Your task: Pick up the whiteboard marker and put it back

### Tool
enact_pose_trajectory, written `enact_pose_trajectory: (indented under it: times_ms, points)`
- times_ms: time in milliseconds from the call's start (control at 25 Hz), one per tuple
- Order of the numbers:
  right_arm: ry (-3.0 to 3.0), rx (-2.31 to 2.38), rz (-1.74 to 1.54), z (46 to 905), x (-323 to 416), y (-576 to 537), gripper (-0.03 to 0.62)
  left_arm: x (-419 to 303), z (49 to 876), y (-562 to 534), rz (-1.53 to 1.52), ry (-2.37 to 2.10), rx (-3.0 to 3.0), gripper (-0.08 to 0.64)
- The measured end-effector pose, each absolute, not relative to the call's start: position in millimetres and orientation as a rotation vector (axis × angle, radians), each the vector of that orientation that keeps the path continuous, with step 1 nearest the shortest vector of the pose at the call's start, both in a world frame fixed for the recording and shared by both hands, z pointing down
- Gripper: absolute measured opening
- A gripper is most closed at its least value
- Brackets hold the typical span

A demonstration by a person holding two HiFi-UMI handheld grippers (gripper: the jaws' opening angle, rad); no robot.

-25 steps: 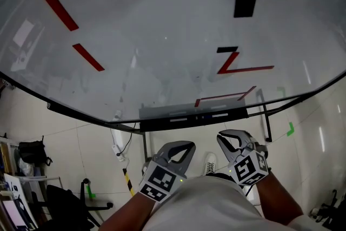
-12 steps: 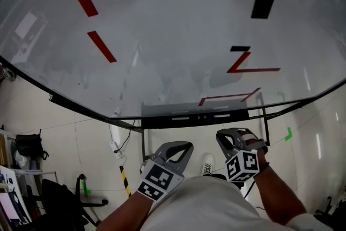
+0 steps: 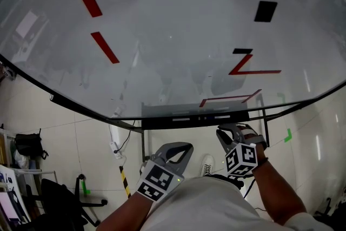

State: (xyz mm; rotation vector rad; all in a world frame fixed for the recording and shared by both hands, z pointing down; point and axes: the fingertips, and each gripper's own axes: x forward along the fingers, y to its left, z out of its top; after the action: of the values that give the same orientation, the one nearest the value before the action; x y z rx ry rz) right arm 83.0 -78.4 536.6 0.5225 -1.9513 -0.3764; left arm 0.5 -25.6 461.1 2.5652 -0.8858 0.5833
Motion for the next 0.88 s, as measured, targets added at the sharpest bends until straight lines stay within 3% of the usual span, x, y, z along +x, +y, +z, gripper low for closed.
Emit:
enact_pose_trajectory:
  times_ms: [880]
  points:
    - [-1.881,0.480,-0.428,559,82,-107,0.041,2,464,-26,0.590,-0.883,2.549,0.015]
